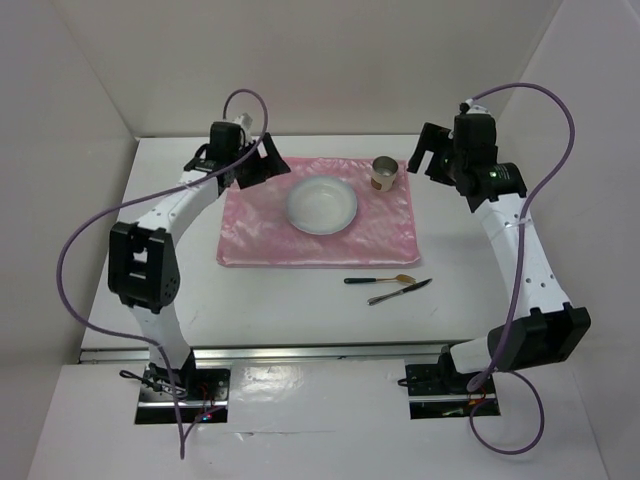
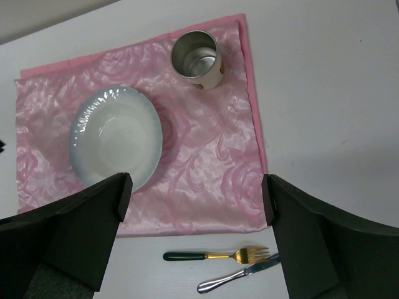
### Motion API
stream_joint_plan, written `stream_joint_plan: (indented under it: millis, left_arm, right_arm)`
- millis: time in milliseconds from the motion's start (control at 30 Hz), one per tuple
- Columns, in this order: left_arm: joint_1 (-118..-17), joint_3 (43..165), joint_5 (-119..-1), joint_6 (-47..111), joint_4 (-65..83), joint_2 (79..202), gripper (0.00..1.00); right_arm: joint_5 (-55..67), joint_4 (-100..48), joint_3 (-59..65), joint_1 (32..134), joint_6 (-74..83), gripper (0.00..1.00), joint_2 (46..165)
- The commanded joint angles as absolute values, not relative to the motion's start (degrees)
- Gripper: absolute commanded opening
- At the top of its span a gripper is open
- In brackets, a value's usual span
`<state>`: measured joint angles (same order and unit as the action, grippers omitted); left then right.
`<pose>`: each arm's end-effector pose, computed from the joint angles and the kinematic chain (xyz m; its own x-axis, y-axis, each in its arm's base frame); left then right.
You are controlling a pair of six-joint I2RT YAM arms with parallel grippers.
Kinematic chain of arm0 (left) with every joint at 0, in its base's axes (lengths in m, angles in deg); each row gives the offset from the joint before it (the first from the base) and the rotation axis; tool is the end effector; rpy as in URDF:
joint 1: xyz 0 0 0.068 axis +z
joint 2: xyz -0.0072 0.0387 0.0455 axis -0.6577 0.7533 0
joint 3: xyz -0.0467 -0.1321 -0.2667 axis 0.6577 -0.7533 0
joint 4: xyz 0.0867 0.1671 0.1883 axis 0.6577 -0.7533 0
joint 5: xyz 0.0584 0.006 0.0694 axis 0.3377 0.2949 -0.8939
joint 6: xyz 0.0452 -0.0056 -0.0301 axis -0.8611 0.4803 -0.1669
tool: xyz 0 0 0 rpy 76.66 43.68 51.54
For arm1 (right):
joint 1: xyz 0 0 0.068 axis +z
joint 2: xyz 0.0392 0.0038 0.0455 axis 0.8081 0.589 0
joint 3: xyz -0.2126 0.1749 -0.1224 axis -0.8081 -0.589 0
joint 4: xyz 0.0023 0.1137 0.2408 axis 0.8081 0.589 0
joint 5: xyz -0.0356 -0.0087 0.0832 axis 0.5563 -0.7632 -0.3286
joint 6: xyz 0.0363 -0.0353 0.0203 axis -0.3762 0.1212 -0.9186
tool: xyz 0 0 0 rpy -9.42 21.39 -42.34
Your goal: Set the dinner table for one person
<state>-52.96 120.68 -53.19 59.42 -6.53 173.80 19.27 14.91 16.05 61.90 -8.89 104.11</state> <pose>0.4483 -0.1035 0.3051 -0.6724 -0.4783 -0.5650 -0.0151 0.7719 -0.6355 0.2950 0.0377 0.4418 -0.5136 0.2709 -0.8141 0.1300 0.9625 0.2383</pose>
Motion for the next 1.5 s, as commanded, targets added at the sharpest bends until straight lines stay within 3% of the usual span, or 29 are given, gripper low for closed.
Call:
stream_joint_plan:
  millis: [0, 67, 300, 667, 700, 800, 1233, 1467]
  left_arm:
    - [-59.7, 122.1, -57.2, 49.0, -9.8, 165.6, 0.96]
    - [-63.2, 121.6, -52.0, 42.4, -10.8, 165.1, 0.90]
    - [-81.4, 120.9, -54.9, 32.7, -17.2, 169.4, 0.86]
    - [-94.1, 122.3, -64.8, 26.4, -14.8, 180.2, 0.82]
    - [-94.7, 122.3, -67.2, 25.5, -14.8, 181.1, 0.77]
    - [-96.0, 123.9, -68.8, 24.1, -15.4, 183.6, 0.73]
    - [-97.1, 126.8, -72.4, 21.1, -17.9, 188.5, 0.70]
    - [-97.1, 128.2, -71.6, 21.1, -19.4, 190.8, 0.50]
  right_arm:
    - [20.5, 16.1, 16.1, 61.6, -8.1, 0.98, 101.0]
    - [20.0, 16.1, 13.8, 61.6, -8.8, 0.98, 99.5]
    - [26.3, 22.9, 10.5, 59.8, -16.4, 0.98, 94.9]
    - [29.7, 26.1, 9.8, 57.5, -18.6, 0.98, 93.7]
    - [29.7, 25.4, 9.8, 57.5, -18.0, 0.98, 93.7]
    - [28.4, 24.7, 9.8, 57.5, -18.0, 0.98, 93.1]
    - [27.8, 23.6, 8.1, 57.5, -16.4, 0.98, 92.6]
    - [27.8, 23.1, 8.1, 57.5, -16.4, 0.98, 92.6]
